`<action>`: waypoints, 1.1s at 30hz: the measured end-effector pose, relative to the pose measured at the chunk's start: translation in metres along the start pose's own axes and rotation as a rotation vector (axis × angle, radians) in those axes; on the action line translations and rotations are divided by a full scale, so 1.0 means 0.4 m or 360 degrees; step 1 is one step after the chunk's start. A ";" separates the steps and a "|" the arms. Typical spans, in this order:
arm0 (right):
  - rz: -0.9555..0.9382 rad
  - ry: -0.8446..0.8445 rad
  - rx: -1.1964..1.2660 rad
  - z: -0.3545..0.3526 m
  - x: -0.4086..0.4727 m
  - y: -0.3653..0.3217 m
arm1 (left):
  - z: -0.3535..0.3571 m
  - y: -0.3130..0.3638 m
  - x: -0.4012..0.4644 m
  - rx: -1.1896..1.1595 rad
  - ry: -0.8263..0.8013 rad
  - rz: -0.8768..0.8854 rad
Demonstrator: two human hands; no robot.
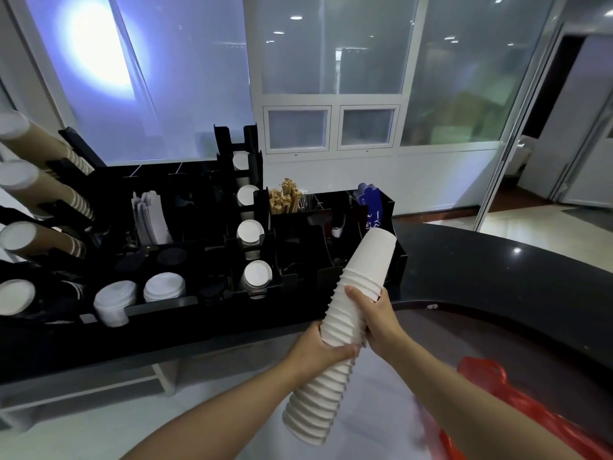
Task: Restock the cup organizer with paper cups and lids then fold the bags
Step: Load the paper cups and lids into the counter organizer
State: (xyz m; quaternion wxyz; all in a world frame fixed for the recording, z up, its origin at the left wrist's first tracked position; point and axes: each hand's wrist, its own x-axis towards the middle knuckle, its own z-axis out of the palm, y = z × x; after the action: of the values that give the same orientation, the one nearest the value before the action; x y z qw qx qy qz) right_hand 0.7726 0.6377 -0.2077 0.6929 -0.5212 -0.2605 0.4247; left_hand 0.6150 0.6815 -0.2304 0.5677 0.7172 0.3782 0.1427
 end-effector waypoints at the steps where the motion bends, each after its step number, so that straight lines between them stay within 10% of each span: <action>1: 0.0029 0.0015 0.0018 0.000 0.002 0.007 | -0.001 0.002 0.001 -0.0019 -0.0035 0.0005; 18: 0.0092 -0.0361 -0.0157 -0.007 0.002 -0.007 | -0.039 -0.025 0.060 0.0101 0.0072 0.0083; 33: -0.0018 -0.0123 -0.0101 0.037 0.004 -0.008 | -0.039 0.015 0.058 -0.0044 0.0104 0.0085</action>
State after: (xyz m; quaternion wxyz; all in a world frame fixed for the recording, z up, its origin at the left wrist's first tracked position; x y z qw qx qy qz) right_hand 0.7627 0.6461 -0.2001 0.6679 -0.5246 -0.3033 0.4321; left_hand 0.6231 0.7086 -0.2252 0.5608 0.7141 0.3753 0.1862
